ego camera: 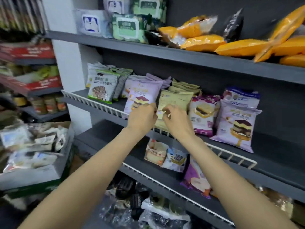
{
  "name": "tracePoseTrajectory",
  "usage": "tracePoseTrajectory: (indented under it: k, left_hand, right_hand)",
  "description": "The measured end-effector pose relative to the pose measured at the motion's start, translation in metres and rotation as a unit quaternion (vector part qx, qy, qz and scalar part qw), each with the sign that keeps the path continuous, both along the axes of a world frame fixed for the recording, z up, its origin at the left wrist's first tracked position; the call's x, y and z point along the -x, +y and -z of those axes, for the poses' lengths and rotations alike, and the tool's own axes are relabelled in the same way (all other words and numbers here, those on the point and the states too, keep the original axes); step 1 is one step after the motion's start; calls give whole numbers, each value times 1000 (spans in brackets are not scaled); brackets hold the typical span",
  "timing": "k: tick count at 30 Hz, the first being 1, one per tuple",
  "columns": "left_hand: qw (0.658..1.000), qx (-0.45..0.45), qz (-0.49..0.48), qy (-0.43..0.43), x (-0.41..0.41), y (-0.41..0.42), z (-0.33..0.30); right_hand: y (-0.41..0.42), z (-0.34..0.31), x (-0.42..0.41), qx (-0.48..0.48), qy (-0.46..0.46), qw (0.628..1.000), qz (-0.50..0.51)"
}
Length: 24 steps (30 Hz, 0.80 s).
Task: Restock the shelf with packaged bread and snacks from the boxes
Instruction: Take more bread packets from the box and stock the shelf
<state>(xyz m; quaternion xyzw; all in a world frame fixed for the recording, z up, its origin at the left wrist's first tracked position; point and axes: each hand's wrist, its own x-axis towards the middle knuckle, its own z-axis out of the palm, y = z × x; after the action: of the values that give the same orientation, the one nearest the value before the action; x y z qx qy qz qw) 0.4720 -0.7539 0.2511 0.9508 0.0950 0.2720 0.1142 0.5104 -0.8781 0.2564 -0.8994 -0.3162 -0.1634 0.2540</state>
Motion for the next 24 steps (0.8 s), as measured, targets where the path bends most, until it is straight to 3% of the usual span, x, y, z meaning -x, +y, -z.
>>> tracePoseTrajectory:
  k: [4, 11, 18, 24]
  left_hand:
    - [992, -9, -113, 49, 93, 118, 26]
    - [949, 125, -273, 94, 268, 309, 100]
    - [849, 263, -441, 123, 412, 455, 193]
    - [748, 368, -518, 191, 487, 556, 284]
  right_hand:
    - [125, 22, 68, 23, 33, 994, -101]
    - [344, 99, 210, 117, 136, 948, -262]
    - [515, 187, 321, 187, 232, 873, -387]
    - [644, 277, 387, 260, 263, 806, -463]
